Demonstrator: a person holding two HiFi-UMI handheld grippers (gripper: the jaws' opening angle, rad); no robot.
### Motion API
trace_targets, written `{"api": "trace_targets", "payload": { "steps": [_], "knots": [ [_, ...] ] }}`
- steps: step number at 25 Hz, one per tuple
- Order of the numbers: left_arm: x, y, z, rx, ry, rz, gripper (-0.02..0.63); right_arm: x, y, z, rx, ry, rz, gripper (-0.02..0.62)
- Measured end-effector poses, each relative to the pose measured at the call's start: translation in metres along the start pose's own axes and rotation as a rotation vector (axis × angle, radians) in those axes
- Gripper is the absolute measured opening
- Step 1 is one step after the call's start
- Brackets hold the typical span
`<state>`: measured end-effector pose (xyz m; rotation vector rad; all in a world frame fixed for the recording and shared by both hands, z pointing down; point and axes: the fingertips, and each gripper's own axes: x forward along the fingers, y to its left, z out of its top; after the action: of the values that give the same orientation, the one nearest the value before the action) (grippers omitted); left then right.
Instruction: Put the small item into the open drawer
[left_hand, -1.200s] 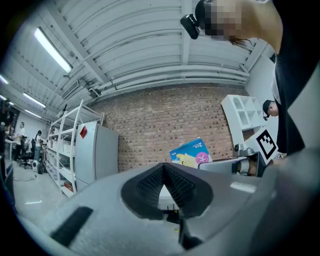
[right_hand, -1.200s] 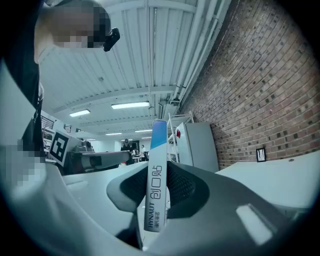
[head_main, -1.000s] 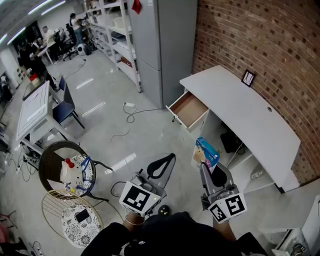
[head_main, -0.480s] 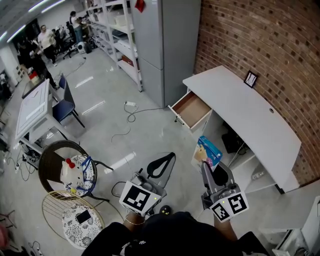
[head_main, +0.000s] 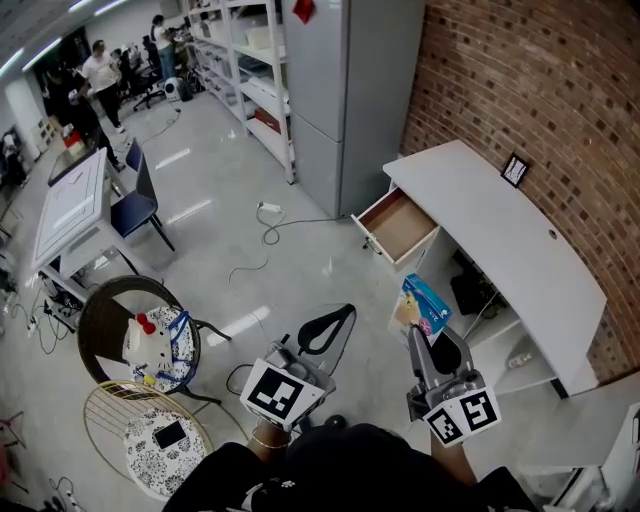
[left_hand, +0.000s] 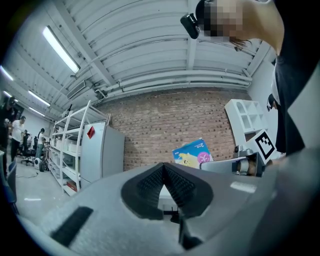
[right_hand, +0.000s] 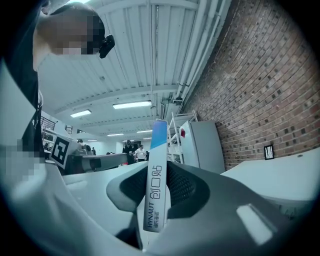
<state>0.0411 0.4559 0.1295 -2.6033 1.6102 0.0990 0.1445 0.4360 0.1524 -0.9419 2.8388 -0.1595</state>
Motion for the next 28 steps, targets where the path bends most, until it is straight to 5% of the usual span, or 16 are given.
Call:
{"api": "trace_targets", "payload": {
  "steps": [8,15,28],
  "knots": [
    [0.005,0.005,-0.006,-0.017,-0.001,-0.013,-0.008,0.004,-0.008,-0.004,-0.004,0.017,-0.026,0.095],
    [0.025,0.022,-0.015,-0.015,0.021,0.054,-0.008,0.019,-0.044,-0.007,0.021,0.004,-0.019,0.095],
    [0.114,0.062,-0.026,0.029,0.051,0.073,-0.008,0.069,-0.129,-0.01,0.053,0.002,-0.021,0.095]
  ]
}}
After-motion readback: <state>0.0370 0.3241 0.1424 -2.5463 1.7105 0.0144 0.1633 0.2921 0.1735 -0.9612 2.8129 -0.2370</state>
